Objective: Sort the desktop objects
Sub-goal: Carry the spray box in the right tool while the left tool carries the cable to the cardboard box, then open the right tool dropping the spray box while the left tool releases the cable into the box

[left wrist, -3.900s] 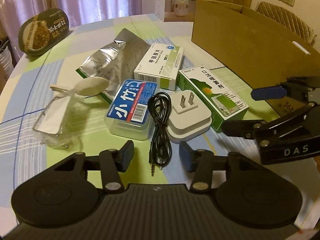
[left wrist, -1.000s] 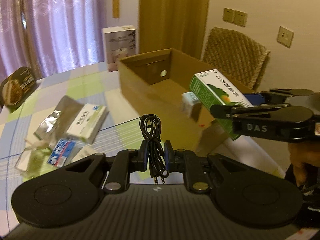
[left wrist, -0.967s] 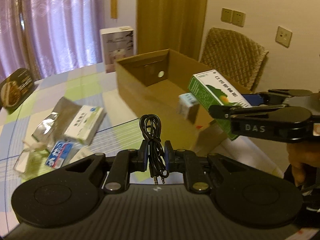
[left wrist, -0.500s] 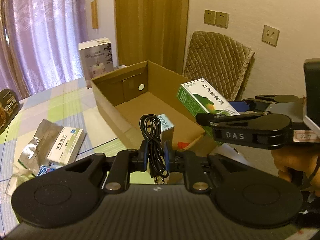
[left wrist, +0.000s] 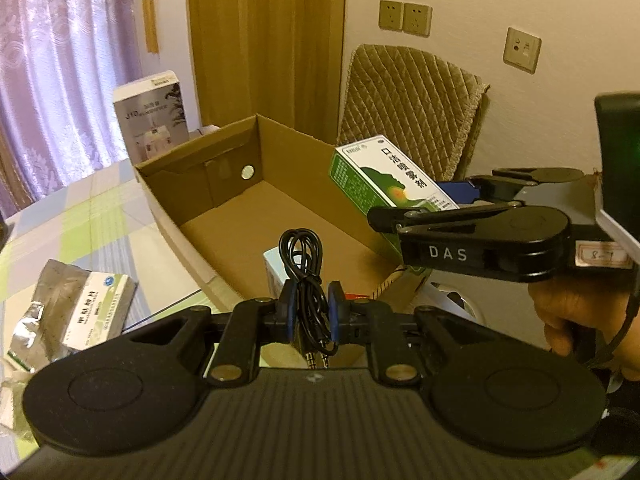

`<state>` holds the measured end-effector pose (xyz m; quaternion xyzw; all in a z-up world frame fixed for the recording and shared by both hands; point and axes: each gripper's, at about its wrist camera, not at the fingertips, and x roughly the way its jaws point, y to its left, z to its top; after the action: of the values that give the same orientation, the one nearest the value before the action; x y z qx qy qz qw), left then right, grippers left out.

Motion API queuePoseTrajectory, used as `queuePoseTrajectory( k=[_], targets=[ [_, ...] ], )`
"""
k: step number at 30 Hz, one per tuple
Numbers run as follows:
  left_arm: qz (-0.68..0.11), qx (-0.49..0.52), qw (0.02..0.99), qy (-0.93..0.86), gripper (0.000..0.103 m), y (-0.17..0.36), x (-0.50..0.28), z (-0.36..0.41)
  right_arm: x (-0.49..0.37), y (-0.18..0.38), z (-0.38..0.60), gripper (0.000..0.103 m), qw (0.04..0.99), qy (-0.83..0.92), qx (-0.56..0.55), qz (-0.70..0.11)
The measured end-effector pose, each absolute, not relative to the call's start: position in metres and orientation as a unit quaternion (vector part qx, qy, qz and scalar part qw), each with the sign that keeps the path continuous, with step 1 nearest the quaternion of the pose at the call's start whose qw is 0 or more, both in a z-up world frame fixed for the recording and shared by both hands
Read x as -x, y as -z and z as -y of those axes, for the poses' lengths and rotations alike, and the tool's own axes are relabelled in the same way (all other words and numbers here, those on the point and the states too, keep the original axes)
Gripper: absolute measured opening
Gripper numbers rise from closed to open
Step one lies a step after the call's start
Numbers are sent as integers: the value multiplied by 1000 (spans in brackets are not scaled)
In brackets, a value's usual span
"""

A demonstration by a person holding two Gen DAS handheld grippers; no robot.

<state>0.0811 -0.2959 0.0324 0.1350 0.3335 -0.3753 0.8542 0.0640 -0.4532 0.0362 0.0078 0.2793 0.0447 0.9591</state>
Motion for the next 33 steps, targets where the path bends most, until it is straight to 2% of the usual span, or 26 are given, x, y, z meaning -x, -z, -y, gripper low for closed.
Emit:
queuePoseTrajectory(
  k=[10,27,33],
  targets=[
    [-357,-148,840,382,12,-13,-111,319,-81,-30,459,52,959,-41,-14,-281],
    [-317,-159,872,338,12,-2,-168,334,-110,-18,455,52,955,-45,-11,-292],
    [-329,-147,875,324,18,2,-186,327,-114,-16,453,52,954,-47,-11,-294]
  ],
)
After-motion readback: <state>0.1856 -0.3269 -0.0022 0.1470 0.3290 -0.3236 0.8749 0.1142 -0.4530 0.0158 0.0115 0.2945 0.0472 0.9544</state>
